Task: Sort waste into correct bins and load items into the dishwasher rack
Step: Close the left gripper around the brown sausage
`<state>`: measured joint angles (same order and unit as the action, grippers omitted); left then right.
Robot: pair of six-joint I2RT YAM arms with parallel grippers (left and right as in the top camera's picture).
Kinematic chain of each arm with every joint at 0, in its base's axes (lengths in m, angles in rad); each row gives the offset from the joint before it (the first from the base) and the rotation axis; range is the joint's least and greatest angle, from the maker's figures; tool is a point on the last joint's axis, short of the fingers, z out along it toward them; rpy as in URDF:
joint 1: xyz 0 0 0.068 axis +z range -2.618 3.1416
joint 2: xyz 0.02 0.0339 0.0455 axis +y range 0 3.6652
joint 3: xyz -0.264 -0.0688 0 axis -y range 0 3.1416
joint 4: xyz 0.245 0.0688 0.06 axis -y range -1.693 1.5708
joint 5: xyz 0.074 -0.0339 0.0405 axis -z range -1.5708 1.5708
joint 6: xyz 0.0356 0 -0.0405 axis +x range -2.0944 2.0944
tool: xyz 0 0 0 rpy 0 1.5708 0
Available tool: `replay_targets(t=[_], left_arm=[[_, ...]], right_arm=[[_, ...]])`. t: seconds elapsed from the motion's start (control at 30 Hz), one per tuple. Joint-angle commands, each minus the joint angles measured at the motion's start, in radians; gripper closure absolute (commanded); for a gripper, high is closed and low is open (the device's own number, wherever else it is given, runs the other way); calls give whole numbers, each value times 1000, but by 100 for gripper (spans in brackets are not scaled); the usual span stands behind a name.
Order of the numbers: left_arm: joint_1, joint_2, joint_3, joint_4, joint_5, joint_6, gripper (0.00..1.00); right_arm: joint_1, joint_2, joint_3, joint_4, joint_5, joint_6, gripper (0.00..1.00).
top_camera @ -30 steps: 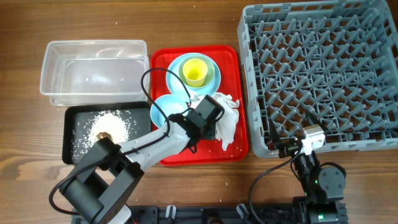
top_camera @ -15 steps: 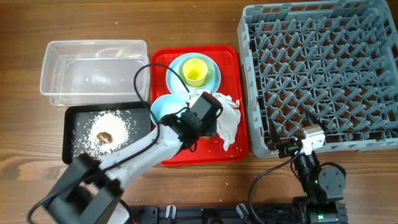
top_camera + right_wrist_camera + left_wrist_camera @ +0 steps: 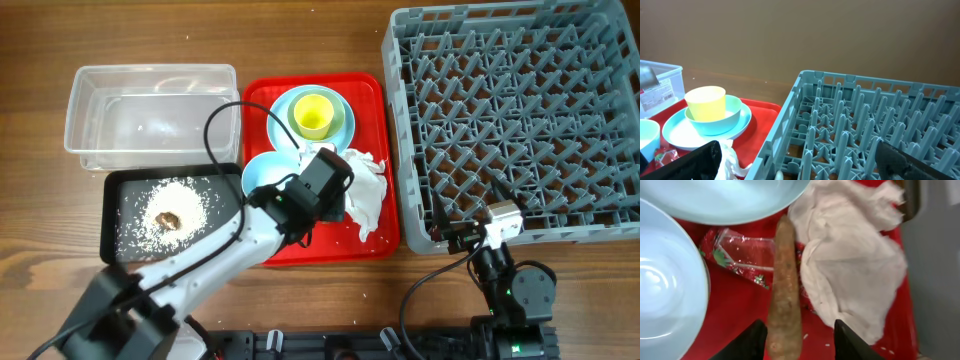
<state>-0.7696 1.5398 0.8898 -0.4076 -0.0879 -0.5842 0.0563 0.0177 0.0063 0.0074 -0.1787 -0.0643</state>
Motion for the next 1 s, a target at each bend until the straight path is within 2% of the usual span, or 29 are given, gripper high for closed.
replay_targets(t=[0.0,0.2,0.37,0.53,0.77,0.97], left_arm=[[-3,80,12,5,-14,1,54],[-3,143,12,38,-14,1,52],[-3,167,12,38,-14,2,56],[-6,211,12,46,-14,1,56],[-6,235,12,57,-13,1,72],[-6,183,14,56,-14,1,80]], right_arm=[[6,-1,-1,6,1,12,0],[6,-1,-1,6,1,12,0],[6,-1,-1,6,1,12,0],[6,-1,-1,6,1,12,1],[6,-1,-1,6,1,12,0],[6,-1,-1,6,1,12,0]])
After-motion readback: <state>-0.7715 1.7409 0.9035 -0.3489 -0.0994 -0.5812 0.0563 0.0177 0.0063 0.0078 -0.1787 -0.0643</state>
